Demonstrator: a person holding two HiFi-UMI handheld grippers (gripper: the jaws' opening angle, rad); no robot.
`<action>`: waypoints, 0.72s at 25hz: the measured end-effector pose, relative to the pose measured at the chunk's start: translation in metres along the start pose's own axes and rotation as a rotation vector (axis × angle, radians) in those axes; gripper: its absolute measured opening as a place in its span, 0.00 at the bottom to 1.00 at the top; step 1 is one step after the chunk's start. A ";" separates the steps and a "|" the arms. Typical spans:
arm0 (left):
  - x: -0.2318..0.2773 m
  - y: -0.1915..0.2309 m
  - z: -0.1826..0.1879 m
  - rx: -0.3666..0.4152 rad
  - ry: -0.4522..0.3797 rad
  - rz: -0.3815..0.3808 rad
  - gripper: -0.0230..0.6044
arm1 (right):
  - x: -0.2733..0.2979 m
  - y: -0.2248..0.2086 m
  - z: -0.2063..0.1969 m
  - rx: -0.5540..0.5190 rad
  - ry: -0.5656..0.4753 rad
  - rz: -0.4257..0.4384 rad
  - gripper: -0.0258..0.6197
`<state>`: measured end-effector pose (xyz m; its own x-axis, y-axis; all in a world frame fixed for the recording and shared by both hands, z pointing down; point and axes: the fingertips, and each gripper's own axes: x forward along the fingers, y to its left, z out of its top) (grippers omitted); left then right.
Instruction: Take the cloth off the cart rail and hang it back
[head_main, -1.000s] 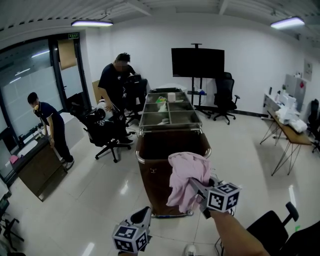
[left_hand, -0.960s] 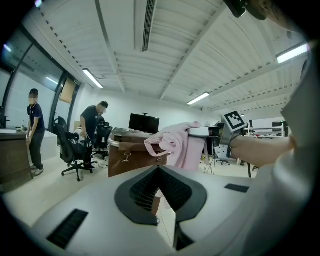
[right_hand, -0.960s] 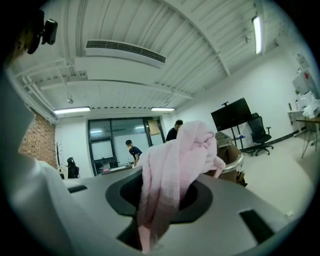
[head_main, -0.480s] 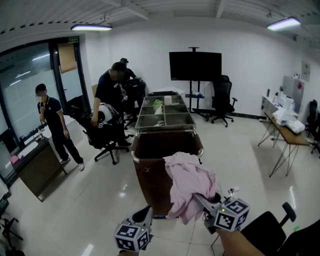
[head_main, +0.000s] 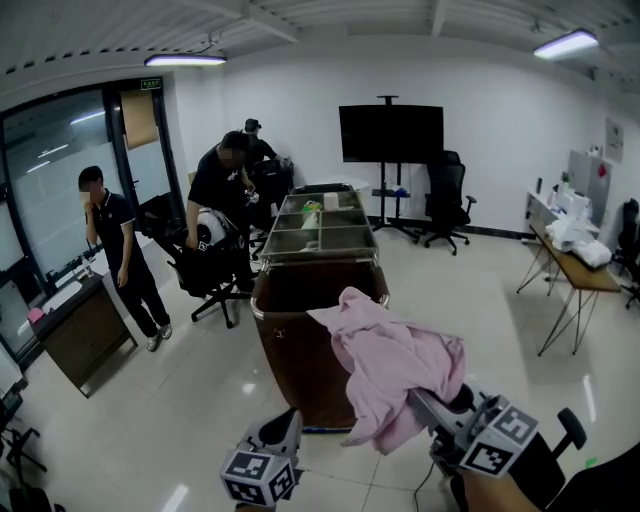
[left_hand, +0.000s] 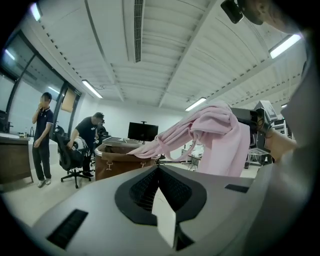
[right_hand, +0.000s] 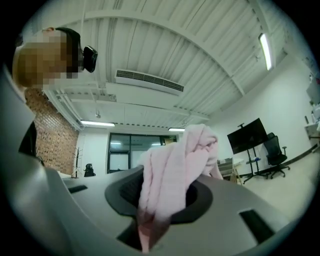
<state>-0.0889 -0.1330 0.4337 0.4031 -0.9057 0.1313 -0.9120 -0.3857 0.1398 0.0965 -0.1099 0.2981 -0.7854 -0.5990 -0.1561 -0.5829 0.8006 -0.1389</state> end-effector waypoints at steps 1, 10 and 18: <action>-0.002 -0.006 0.001 0.003 -0.004 0.003 0.04 | -0.007 0.002 0.006 -0.007 -0.007 0.009 0.23; -0.011 -0.058 0.007 0.025 -0.032 0.025 0.04 | -0.075 0.006 0.036 0.011 -0.060 0.050 0.23; -0.010 -0.105 -0.001 0.047 -0.029 -0.004 0.04 | -0.135 0.001 0.057 -0.005 -0.104 0.033 0.23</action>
<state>0.0032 -0.0834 0.4183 0.4048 -0.9086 0.1025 -0.9133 -0.3963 0.0942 0.2138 -0.0290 0.2634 -0.7787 -0.5705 -0.2611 -0.5582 0.8199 -0.1271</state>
